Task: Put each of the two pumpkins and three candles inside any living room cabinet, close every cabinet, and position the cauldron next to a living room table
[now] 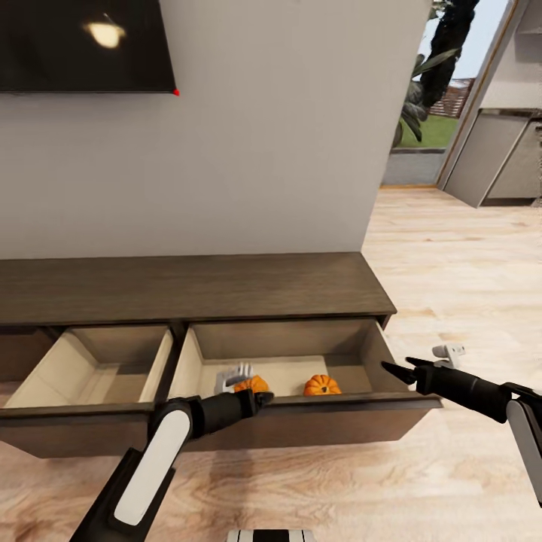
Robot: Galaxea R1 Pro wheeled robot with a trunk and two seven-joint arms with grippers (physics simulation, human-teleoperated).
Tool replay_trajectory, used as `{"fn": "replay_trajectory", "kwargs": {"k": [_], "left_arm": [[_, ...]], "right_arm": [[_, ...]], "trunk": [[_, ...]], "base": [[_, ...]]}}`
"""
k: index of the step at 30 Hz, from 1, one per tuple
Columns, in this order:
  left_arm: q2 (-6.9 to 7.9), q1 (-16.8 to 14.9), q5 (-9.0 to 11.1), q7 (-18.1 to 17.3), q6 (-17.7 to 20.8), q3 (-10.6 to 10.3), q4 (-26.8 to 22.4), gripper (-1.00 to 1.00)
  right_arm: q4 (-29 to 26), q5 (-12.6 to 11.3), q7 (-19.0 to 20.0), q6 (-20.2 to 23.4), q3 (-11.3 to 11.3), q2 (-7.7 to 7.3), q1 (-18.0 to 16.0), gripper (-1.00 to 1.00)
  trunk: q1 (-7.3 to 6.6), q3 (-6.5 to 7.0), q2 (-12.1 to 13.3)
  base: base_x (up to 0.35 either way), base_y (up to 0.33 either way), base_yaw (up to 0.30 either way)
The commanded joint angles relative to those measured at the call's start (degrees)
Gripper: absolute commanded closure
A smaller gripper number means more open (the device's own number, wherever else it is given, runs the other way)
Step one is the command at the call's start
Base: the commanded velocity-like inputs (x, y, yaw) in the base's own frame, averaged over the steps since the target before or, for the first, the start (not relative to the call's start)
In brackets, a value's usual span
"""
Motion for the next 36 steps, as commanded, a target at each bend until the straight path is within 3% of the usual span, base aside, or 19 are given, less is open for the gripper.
{"fn": "replay_trajectory", "kwargs": {"k": [1, 7, 15, 16, 19, 22, 23, 24, 25, 27, 32, 33, 36], "left_arm": [[0.38, 0.5, 0.4, -1.1, -0.2, -0.1, -0.1, -1.0], [0.96, 1.3, -0.1, -3.9, -0.8, -1.3, -0.2, -1.0], [1.11, 1.5, -0.4, -4.1, -0.9, -3.6, -0.2, -1.0], [1.32, 2.1, -1.1, -4.0, -1.0, -3.8, -0.1, -1.0], [2.51, 5.5, -6.3, -4.0, -3.3, -3.9, 0.0, -1.0], [3.44, 12.4, -20.3, -3.9, -14.8, -4.6, 0.7, -1.0], [3.51, 13.3, -22.6, -3.9, -16.9, -4.7, 1.0, -1.0], [3.59, 14.6, -26.6, -3.9, -21.0, -4.8, 2.3, -1.0], [3.56, 15.5, -29.3, -4.1, -24.5, -4.9, 4.5, -1.0], [3.67, 16.2, -31.7, -4.4, -28.4, -4.9, 7.9, -1.0], [4.13, 16.9, -34.1, -4.2, -34.7, -4.3, 15.0, -1.0], [4.34, 16.9, -34.6, -4.1, -39.0, -4.2, 19.4, -1.0], [5.67, 15.9, -34.6, -4.9, -45.0, -3.6, 27.8, -1.0]], "right_arm": [[0.0, 0.0, -0.4, 0.3, 0.0, 0.02, 0.0, -1.0], [0.0, 0.1, -1.5, 0.2, 0.1, 0.04, 0.0, -1.0], [0.0, 0.1, -1.7, 0.0, 0.1, 0.05, 0.0, -1.0], [0.0, 0.1, -1.7, -0.1, 0.1, 0.05, 0.0, -1.0], [0.0, 0.1, -1.7, -0.1, 0.1, 0.03, 0.0, -1.0], [0.0, 0.1, -1.7, -0.1, 0.1, 0.0, 0.0, -1.0], [0.0, 0.1, -1.7, -0.1, 0.1, 0.0, 0.0, -1.0], [0.0, 0.1, -1.7, -0.1, 0.1, -0.02, 0.0, -1.0], [0.0, 0.1, -1.7, -0.1, 0.1, -0.02, 0.0, -1.0], [0.0, 0.1, -1.7, -0.1, 0.1, -0.03, 0.0, -1.0], [0.0, 0.1, -1.6, 0.0, -0.1, -0.03, 0.0, -1.0], [0.0, 0.1, -1.6, 0.0, -0.1, -0.02, -0.1, -1.0], [0.0, 0.0, -1.6, 0.0, 0.0, 0.18, -0.5, -1.0]], "trunk": [[-0.01, 0.05, 0.0], [-0.01, 0.59, 0.0], [-0.01, 1.31, 0.0], [-0.01, 1.4, 0.0], [-0.01, 1.66, 0.0], [-0.01, 1.93, 0.0], [-0.01, 2.02, 0.0], [-0.01, 2.11, 0.0], [-0.01, 2.2, 0.0], [-0.01, 2.37, 0.0], [-0.01, 2.57, 0.0], [-0.01, 2.58, 0.0], [-0.01, 2.6, 0.0]], "base": [[0.0, 0.0, -0.072], [0.0, 0.0, -0.072], [0.0, 0.0, -0.072], [0.0, 0.0, -0.072], [0.0, 0.0, -0.072], [0.0, 0.0, -0.072], [0.0, 0.0, -0.072], [0.0, 0.0, -0.072], [0.0, 0.0, -0.071], [0.0, 0.0, -0.055], [0.0, 0.0, -0.02], [0.0, 0.0, -0.005], [0.0, 0.0, -0.003]]}}
